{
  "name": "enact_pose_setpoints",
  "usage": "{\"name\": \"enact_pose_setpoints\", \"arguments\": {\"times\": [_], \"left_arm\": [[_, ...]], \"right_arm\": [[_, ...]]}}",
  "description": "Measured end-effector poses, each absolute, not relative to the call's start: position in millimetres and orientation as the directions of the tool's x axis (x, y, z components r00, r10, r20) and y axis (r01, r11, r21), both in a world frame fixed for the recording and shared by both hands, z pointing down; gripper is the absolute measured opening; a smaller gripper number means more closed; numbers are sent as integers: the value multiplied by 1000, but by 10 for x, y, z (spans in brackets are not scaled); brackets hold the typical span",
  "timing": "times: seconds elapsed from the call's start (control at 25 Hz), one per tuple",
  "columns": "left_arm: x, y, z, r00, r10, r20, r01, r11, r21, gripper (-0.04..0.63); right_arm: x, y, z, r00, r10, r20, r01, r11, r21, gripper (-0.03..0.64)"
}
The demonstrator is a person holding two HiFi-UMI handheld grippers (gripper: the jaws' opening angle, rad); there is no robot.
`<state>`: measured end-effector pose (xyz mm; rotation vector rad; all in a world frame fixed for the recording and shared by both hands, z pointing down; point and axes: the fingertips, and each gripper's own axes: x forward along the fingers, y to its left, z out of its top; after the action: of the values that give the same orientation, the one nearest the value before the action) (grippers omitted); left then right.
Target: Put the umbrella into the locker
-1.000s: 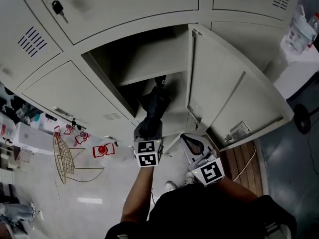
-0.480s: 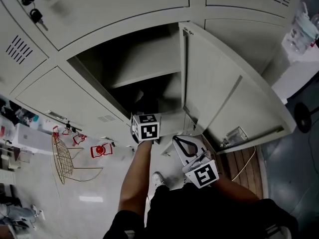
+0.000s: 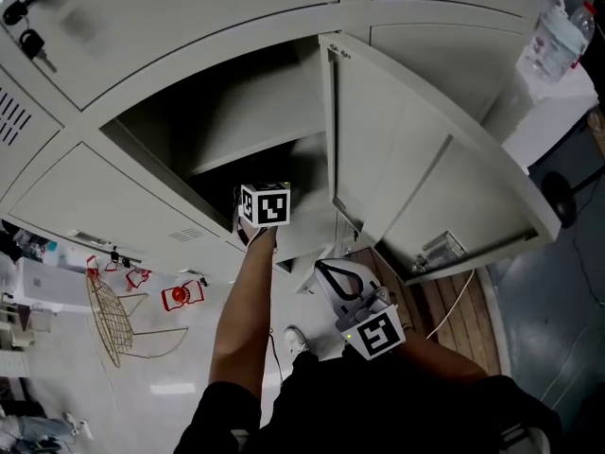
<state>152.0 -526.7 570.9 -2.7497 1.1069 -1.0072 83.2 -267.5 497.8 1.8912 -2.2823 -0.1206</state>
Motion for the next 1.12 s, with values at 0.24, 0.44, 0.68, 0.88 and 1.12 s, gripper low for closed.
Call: {"name": "enact_pose_setpoints", "arguments": {"times": [0.24, 0.44, 0.68, 0.88, 1.12], "left_arm": [[1601, -5330, 5808, 526, -610, 593, -607, -757, -241, 232], [1621, -5317, 5851, 532, -597, 601, -601, -766, -229, 280], [1650, -5238, 5695, 588, -606, 536, -581, -777, -240, 362], [1594, -4985, 5497, 664, -586, 464, -553, -803, -223, 397], [1429, -4561, 5179, 738, -555, 384, -522, -830, -196, 388]], "right_arm": [[802, -2690, 4967, -162, -984, 78, -970, 173, 169, -2], [811, -2700, 4978, -152, -985, 75, -972, 163, 168, -2], [889, -2718, 4935, -137, -988, 65, -972, 147, 184, -2], [1033, -2719, 4748, -91, -996, -5, -988, 90, 127, -2], [1098, -2755, 4674, -57, -998, -12, -995, 56, 86, -2]]}}
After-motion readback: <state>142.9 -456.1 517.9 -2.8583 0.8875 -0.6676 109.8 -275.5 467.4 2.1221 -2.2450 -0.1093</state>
